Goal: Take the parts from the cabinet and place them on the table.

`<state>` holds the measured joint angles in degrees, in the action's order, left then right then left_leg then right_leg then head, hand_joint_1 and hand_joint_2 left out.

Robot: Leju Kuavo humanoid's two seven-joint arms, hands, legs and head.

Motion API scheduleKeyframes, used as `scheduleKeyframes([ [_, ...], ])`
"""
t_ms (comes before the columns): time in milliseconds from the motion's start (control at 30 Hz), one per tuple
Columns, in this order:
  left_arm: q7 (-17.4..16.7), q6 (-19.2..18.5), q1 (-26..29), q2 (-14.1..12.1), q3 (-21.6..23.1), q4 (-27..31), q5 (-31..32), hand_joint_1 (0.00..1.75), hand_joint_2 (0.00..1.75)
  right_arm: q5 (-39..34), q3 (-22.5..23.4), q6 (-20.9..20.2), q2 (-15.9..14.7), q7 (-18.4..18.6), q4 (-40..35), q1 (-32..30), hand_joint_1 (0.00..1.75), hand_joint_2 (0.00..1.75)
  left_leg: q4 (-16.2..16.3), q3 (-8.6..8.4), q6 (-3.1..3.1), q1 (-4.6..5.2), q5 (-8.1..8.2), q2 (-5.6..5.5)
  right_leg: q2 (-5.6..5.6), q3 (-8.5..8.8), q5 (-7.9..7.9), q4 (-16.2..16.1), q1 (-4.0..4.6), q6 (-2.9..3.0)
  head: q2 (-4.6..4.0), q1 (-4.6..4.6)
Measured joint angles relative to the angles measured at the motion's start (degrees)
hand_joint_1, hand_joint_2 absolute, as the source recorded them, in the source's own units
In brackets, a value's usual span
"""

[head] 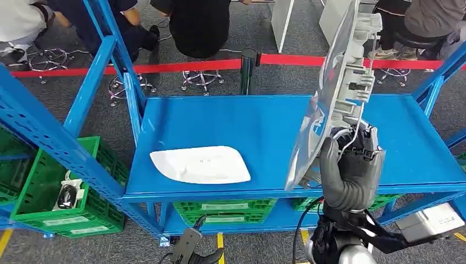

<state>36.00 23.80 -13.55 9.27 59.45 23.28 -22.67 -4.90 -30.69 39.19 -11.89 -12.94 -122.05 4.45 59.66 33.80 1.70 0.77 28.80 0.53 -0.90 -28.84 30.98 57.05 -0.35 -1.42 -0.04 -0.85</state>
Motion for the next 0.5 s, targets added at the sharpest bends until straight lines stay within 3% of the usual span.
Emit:
scheduleKeyframes([
  [300,0.74,0.68,0.10,-0.11,-1.16,0.00,-0.98,0.00,1.75,-0.42,-0.63,0.00,0.17,1.11,0.81,-1.19,1.64,1.75,0.01,0.01,-0.04,0.05,0.04,0.02,0.03,-0.01,-0.02,-0.02,-0.01,-0.01,0.00,0.00],
  [500,0.37,5.12,0.55,-0.92,-1.86,-0.22,0.48,0.00,1.75,0.62,-0.74,0.00,0.33,1.20,2.62,-1.18,1.64,1.75,0.05,0.02,0.06,0.24,0.11,0.14,0.04,-0.05,-0.05,-0.04,-0.17,-0.08,0.00,0.04],
])
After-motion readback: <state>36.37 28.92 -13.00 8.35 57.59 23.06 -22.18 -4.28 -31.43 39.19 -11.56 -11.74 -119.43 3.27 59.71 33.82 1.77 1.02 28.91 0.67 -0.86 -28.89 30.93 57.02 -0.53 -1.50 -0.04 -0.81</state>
